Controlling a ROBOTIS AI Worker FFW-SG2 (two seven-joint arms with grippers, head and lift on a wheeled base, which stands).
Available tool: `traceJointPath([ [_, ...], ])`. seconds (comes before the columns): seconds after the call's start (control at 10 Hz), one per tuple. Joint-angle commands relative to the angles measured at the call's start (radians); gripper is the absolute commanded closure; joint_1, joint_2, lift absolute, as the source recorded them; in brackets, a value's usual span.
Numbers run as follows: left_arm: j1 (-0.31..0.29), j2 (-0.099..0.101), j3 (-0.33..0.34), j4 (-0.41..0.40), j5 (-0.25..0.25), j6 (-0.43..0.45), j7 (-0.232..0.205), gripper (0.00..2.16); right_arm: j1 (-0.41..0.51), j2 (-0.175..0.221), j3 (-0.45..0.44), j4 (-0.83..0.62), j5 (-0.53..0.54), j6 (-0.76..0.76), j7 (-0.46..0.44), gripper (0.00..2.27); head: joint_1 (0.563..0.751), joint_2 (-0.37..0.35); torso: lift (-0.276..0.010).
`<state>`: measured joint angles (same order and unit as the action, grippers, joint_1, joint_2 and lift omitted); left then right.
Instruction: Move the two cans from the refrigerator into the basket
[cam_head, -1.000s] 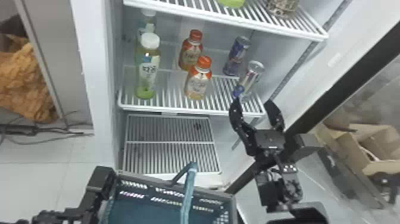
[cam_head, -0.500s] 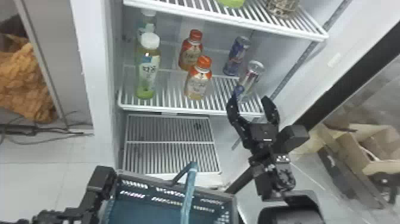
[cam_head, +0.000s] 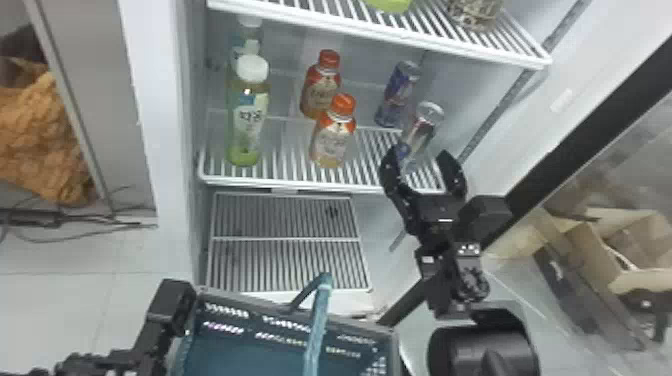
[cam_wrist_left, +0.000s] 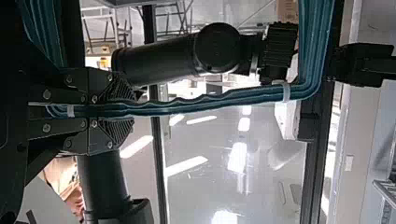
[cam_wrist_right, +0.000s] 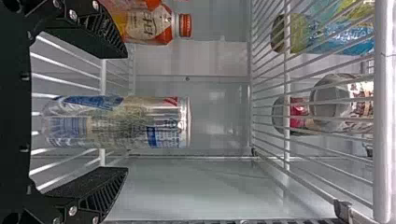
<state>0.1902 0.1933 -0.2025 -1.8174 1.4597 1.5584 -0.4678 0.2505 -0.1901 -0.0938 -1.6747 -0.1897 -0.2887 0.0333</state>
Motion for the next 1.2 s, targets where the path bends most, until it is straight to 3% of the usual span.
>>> traceJointPath([
  [0.0, 0.001, 0.0, -0.001, 0.0, 0.0, 0.013, 0.0, 1.21, -0.03, -0.002, 0.0, 0.027, 0.004, -0.003, -0.004, 0.16, 0.695, -0.35, -0.266],
  [0.6, -0.004, 0.0, -0.001, 0.0, 0.0, 0.013, 0.0, 1.21, -0.152, -0.008, 0.014, 0.12, 0.002, -0.023, -0.023, 0.19, 0.695, -0.35, -0.266],
  [0.7, -0.006, 0.0, -0.001, 0.0, 0.0, 0.013, 0.001, 1.21, -0.165, -0.008, 0.016, 0.127, -0.002, -0.023, -0.027, 0.31, 0.695, -0.35, -0.266],
  [0.9, -0.006, 0.0, 0.001, 0.0, 0.0, 0.013, 0.001, 1.21, -0.172, -0.008, 0.02, 0.139, -0.016, -0.023, -0.03, 0.75, 0.695, -0.35, -0.266],
  [1.1, -0.006, 0.0, 0.001, 0.0, 0.0, 0.013, 0.0, 1.21, -0.172, -0.009, 0.022, 0.139, -0.018, -0.018, -0.032, 0.87, 0.695, -0.35, -0.266],
])
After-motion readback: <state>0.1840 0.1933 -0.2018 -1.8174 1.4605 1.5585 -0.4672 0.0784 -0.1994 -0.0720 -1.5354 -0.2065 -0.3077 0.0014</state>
